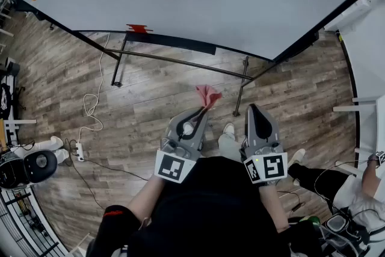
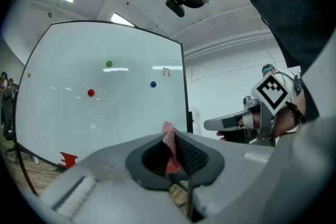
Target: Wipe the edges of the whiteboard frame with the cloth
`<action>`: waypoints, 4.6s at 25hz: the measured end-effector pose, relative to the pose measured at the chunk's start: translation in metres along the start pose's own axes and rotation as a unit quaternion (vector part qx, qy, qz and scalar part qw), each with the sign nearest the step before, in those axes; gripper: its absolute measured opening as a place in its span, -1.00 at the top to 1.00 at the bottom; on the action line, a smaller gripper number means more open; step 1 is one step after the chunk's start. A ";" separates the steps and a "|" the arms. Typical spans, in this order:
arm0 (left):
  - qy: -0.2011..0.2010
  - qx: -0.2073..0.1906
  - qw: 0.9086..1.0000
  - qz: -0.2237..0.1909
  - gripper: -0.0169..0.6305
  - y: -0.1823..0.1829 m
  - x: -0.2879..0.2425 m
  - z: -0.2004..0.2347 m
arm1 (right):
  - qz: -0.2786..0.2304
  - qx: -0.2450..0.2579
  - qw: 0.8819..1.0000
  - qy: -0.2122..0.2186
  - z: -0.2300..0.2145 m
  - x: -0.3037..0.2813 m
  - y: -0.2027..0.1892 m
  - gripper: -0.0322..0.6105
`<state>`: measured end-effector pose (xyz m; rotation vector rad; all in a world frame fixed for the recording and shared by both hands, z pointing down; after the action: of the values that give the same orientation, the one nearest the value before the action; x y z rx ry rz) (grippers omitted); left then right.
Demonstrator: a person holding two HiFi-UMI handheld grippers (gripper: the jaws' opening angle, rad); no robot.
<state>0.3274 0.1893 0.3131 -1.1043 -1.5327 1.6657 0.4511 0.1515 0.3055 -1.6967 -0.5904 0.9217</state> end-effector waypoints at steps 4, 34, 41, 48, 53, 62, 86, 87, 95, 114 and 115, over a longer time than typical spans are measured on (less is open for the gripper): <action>-0.006 -0.018 1.000 0.001 0.90 -0.004 -0.001 0.005 | -0.001 0.004 1.000 -0.001 0.004 -0.007 -0.001 0.90; -0.141 -0.045 0.989 -0.002 0.90 -0.017 -0.065 0.025 | -0.008 -0.038 0.992 -0.122 -0.028 -0.027 -0.011 0.89; -0.155 -0.022 0.987 0.022 0.90 -0.016 -0.107 -0.005 | -0.009 -0.044 0.993 -0.113 -0.062 -0.032 -0.002 0.89; -0.165 -0.004 0.985 0.050 0.90 -0.029 -0.152 -0.031 | -0.005 -0.041 0.995 -0.091 -0.096 -0.033 -0.001 0.89; -0.183 -0.029 0.981 0.050 0.90 -0.038 -0.187 -0.053 | 0.007 -0.020 0.996 -0.084 -0.121 -0.029 -0.007 0.89; -0.238 -0.056 0.966 0.081 0.90 -0.071 -0.245 -0.093 | 0.032 -0.023 0.992 -0.117 -0.175 -0.023 -0.022 0.89; -0.271 -0.044 0.948 0.158 0.90 -0.152 -0.334 -0.152 | 0.083 -0.038 0.990 -0.105 -0.219 -0.029 -0.065 0.89; -0.271 -0.046 0.948 0.161 0.90 -0.154 -0.336 -0.152 | 0.084 -0.038 0.990 -0.104 -0.219 -0.030 -0.066 0.89; -0.263 -0.047 0.945 0.189 0.90 -0.172 -0.353 -0.142 | 0.093 -0.041 0.990 -0.098 -0.222 -0.036 -0.073 0.89; -0.228 -0.030 0.951 0.207 0.90 -0.181 -0.370 -0.123 | 0.104 -0.050 0.987 -0.116 -0.223 -0.039 -0.082 0.89; -0.223 -0.028 0.952 0.209 0.90 -0.181 -0.370 -0.119 | 0.104 -0.050 0.986 -0.117 -0.221 -0.040 -0.082 0.89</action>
<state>0.5866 -0.0508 0.5565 -1.2005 -1.7063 2.2976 0.6129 0.0211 0.4246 -1.7773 -0.6312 1.2710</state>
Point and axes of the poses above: the fingertips, and each gripper's own axes: x backward along the fingers, z to its left, y out of its top, the point moved 1 cm from there along x, backward along the fingers, and after that the axes turned 8 degrees about z, right-handed, at the moved point
